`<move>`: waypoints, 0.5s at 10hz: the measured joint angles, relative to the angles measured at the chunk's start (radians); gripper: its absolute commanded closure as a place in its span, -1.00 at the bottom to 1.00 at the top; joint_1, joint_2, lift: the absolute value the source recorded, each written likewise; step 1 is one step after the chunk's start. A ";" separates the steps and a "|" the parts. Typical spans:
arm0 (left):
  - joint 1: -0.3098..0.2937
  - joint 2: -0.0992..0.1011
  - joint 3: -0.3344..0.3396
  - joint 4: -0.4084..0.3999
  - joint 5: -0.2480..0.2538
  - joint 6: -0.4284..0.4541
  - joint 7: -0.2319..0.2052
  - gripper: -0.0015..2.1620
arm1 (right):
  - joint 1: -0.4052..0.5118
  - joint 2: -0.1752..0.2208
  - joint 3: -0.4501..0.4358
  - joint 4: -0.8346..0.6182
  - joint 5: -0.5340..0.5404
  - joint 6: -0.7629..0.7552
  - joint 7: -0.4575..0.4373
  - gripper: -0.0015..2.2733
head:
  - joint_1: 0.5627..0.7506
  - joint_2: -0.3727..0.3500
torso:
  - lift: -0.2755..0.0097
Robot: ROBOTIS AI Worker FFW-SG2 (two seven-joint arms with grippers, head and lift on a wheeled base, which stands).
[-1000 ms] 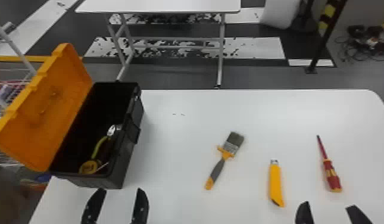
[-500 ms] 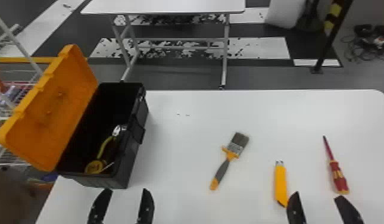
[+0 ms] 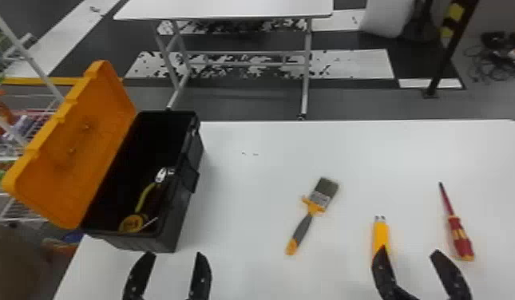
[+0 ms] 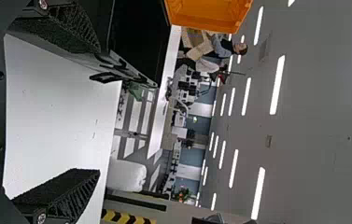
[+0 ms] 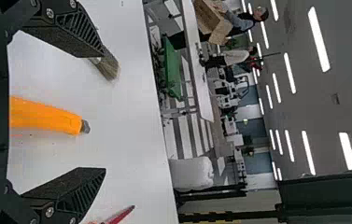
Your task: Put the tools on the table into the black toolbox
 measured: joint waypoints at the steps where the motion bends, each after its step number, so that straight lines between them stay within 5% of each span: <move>1: 0.000 0.001 0.000 0.000 0.000 0.000 0.000 -0.93 | -0.020 0.000 0.013 -0.014 0.012 0.095 -0.024 -0.87 | 0.41 0.49 | 0.41; 5: 0.000 0.003 -0.001 0.001 0.000 0.003 -0.002 -0.93 | -0.092 0.000 0.053 -0.062 0.043 0.395 -0.082 -0.87 | 0.41 0.61 | 0.41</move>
